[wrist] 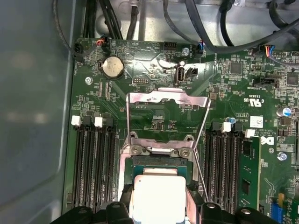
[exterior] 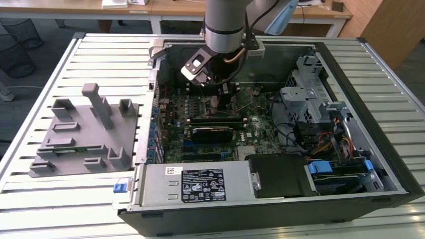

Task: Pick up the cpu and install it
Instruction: 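Place the cpu into insertion slot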

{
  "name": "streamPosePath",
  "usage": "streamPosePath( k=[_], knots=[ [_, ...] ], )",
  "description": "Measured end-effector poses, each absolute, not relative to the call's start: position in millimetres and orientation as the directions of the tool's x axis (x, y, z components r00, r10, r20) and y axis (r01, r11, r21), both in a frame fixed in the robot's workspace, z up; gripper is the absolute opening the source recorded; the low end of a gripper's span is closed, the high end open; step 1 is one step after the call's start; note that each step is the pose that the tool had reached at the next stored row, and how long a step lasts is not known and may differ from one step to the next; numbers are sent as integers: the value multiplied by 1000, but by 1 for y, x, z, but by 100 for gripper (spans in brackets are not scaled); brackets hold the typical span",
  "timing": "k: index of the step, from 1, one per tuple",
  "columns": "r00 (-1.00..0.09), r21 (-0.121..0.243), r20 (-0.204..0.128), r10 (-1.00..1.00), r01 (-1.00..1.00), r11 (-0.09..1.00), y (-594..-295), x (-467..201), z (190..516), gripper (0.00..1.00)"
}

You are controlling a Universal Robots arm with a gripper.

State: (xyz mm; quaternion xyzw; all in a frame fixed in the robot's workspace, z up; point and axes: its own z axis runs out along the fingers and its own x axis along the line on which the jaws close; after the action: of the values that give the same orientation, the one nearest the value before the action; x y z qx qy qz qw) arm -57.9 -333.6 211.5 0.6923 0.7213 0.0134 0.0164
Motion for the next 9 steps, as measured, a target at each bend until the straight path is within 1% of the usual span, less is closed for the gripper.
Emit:
streamPosePath(
  k=[9],
  knots=[
    [-37,41,-5,999,998,37,-334,-58,204,53]
  ],
)
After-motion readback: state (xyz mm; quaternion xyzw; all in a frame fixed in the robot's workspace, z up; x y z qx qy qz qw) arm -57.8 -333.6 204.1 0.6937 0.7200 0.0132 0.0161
